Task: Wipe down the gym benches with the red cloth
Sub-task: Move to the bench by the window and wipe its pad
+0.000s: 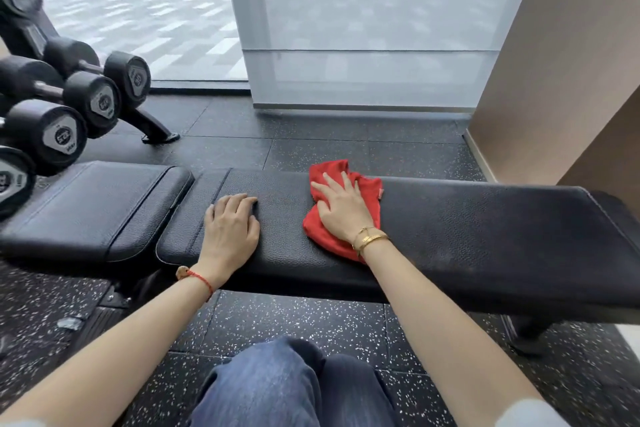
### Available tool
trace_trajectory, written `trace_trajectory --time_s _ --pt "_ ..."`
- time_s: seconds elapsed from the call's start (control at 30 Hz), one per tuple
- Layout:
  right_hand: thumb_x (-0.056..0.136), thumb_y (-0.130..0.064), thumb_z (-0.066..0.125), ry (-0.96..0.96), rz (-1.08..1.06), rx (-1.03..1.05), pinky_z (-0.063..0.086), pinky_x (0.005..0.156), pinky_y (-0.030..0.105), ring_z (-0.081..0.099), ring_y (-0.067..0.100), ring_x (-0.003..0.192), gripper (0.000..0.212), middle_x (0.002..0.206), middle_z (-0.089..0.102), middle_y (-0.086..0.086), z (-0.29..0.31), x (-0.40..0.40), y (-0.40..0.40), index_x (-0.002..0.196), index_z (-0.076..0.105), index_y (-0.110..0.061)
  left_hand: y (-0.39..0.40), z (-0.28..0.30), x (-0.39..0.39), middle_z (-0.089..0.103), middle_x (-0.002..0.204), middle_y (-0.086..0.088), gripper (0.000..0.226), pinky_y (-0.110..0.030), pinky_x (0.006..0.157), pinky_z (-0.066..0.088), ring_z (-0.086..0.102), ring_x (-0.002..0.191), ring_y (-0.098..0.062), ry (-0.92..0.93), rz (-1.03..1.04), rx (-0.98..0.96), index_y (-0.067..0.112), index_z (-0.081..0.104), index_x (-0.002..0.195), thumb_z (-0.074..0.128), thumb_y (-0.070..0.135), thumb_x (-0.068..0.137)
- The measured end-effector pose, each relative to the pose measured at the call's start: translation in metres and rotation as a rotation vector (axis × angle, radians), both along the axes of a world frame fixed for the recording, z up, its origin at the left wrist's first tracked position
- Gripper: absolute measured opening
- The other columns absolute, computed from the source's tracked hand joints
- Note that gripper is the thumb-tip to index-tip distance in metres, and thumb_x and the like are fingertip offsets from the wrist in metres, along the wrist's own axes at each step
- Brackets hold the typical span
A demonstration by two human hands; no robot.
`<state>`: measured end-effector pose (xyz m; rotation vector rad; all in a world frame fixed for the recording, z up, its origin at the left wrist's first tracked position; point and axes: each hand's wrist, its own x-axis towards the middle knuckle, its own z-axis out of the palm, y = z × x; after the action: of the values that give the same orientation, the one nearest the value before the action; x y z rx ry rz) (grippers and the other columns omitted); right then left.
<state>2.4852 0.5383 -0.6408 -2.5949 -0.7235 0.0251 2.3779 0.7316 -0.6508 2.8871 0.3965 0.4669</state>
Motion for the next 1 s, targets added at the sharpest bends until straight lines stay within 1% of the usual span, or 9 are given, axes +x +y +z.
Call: trace_trajectory --time_s 0.13,0.23,0.33,0.43,0.53,0.63,0.7,0.83,1.0 --pt "0.093 -0.025 0.045 -0.040 0.219 0.026 0.001 0.122 0.044 0.008 0.026 0.149 0.049 0.158 0.027 -0.007 -0.006 -0.041 0.011 0.142 0.044 -0.031 -0.004 -0.003 0.000 0.058 0.134 -0.008 0.049 -0.048 0.109 0.035 0.047 0.129 -0.029 -0.030 0.016 -0.026 0.012 0.060 0.125 0.038 0.028 0.084" --pt "0.092 -0.025 0.046 -0.067 0.259 0.075 0.003 0.123 0.042 0.011 0.022 0.149 0.048 0.156 0.030 -0.010 -0.014 -0.060 -0.017 0.140 0.046 -0.033 -0.003 -0.004 0.000 0.057 0.135 -0.007 0.049 -0.048 0.111 0.033 0.046 0.130 -0.028 -0.040 0.019 -0.037 0.013 0.060 0.126 0.038 0.028 0.085" --pt "0.094 -0.025 0.045 -0.058 0.174 0.115 0.001 0.123 0.037 0.010 0.019 0.150 0.047 0.156 0.029 -0.014 -0.015 -0.052 -0.052 0.139 0.046 -0.036 -0.003 -0.005 0.000 0.055 0.137 -0.007 0.050 -0.048 0.113 0.030 0.044 0.131 -0.028 -0.034 0.020 -0.035 0.013 0.059 0.128 0.036 0.029 0.085" --pt "0.096 -0.024 0.044 -0.041 0.044 0.088 -0.001 0.122 0.037 0.009 0.022 0.150 0.046 0.157 0.027 -0.011 -0.012 -0.024 -0.068 0.140 0.045 -0.035 -0.005 -0.006 0.001 0.054 0.138 -0.009 0.046 -0.050 0.113 0.029 0.044 0.131 -0.029 -0.036 0.024 -0.023 0.011 0.058 0.128 0.039 0.024 0.088" --pt "0.097 -0.026 0.042 -0.036 -0.067 0.043 -0.002 0.122 0.042 0.008 0.027 0.150 0.046 0.158 0.025 -0.008 -0.009 0.008 -0.060 0.142 0.044 -0.032 -0.007 -0.006 0.002 0.055 0.137 -0.009 0.048 -0.050 0.113 0.029 0.045 0.131 -0.029 -0.037 0.044 -0.011 0.011 0.058 0.127 0.038 0.025 0.086" --pt "0.098 -0.029 0.038 -0.013 -0.101 -0.002 -0.004 0.122 0.045 0.006 0.029 0.150 0.047 0.160 0.023 -0.005 -0.004 0.029 -0.026 0.145 0.040 -0.032 -0.008 -0.005 0.003 0.055 0.136 -0.008 0.051 -0.050 0.113 0.030 0.045 0.130 -0.029 -0.029 0.053 -0.002 0.012 0.058 0.127 0.036 0.027 0.084" --pt "0.098 -0.031 0.037 -0.007 -0.055 -0.022 -0.004 0.122 0.046 0.005 0.029 0.149 0.048 0.160 0.021 -0.005 -0.001 0.032 0.005 0.145 0.038 -0.032 -0.008 -0.005 0.003 0.055 0.137 -0.007 0.051 -0.049 0.113 0.029 0.045 0.131 -0.027 -0.021 0.061 -0.003 0.013 0.058 0.127 0.036 0.028 0.084" --pt "0.096 -0.028 0.039 -0.021 0.144 -0.012 -0.003 0.122 0.047 0.005 0.029 0.150 0.049 0.160 0.022 -0.006 -0.003 0.005 0.057 0.145 0.040 -0.032 -0.007 -0.007 0.004 0.056 0.136 -0.005 0.051 -0.049 0.112 0.030 0.045 0.130 -0.026 -0.025 0.069 -0.005 0.015 0.059 0.127 0.036 0.028 0.083" --pt "0.094 -0.025 0.044 -0.039 0.256 0.057 -0.002 0.121 0.042 0.006 0.025 0.150 0.050 0.158 0.026 -0.008 -0.010 -0.028 0.051 0.143 0.042 -0.033 -0.005 -0.008 0.003 0.055 0.137 -0.002 0.056 -0.047 0.113 0.029 0.045 0.131 -0.023 -0.041 0.055 -0.009 0.017 0.058 0.128 0.027 0.033 0.084"
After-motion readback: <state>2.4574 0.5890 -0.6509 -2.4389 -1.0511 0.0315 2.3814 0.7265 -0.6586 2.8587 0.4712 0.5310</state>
